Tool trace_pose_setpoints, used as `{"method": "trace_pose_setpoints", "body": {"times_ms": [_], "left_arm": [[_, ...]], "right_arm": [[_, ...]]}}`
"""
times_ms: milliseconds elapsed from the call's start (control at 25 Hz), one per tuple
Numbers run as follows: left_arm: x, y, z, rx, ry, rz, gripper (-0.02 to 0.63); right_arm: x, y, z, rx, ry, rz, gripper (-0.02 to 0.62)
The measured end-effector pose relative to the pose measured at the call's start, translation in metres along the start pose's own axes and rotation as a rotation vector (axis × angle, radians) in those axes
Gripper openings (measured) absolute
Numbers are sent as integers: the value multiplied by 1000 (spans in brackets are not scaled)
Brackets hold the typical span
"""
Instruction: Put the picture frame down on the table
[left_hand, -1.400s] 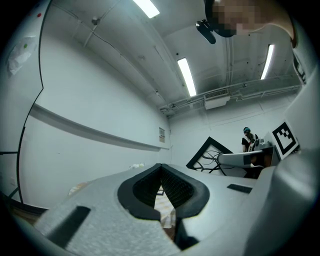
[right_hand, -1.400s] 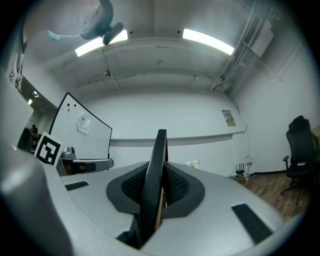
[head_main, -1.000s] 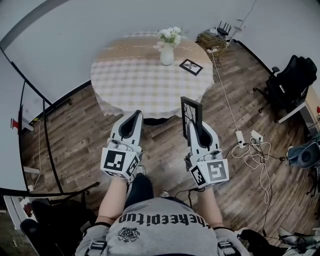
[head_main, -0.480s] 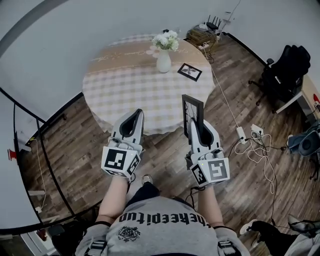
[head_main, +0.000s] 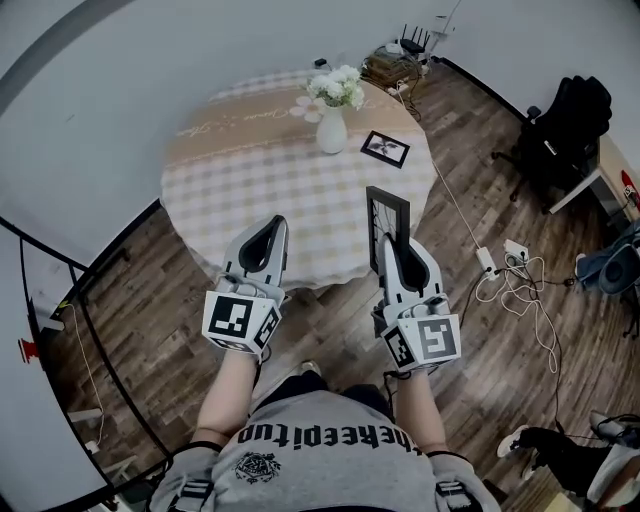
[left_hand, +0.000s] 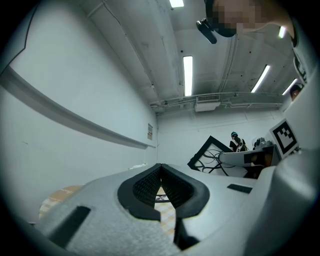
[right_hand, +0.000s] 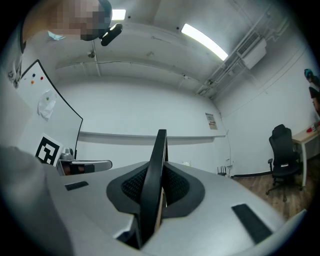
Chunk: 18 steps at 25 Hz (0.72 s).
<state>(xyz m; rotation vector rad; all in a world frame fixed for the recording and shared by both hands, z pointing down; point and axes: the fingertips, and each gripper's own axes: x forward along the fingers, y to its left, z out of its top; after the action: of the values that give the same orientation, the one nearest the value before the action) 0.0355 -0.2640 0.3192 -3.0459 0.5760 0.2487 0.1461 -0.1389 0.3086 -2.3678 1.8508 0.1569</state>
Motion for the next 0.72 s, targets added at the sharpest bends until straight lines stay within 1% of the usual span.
{"method": "trace_pose_setpoints", "body": {"times_ms": [200, 400, 720], "left_arm": [[4, 24, -3, -15, -2, -7, 15], [28, 42, -3, -28, 9, -13, 15], [54, 66, -22, -48, 18, 46, 15]], "right_arm": [[15, 11, -5, -10, 8, -15, 49], [44, 3, -7, -6, 35, -24, 49], [87, -10, -27, -2, 72, 36, 49]]}}
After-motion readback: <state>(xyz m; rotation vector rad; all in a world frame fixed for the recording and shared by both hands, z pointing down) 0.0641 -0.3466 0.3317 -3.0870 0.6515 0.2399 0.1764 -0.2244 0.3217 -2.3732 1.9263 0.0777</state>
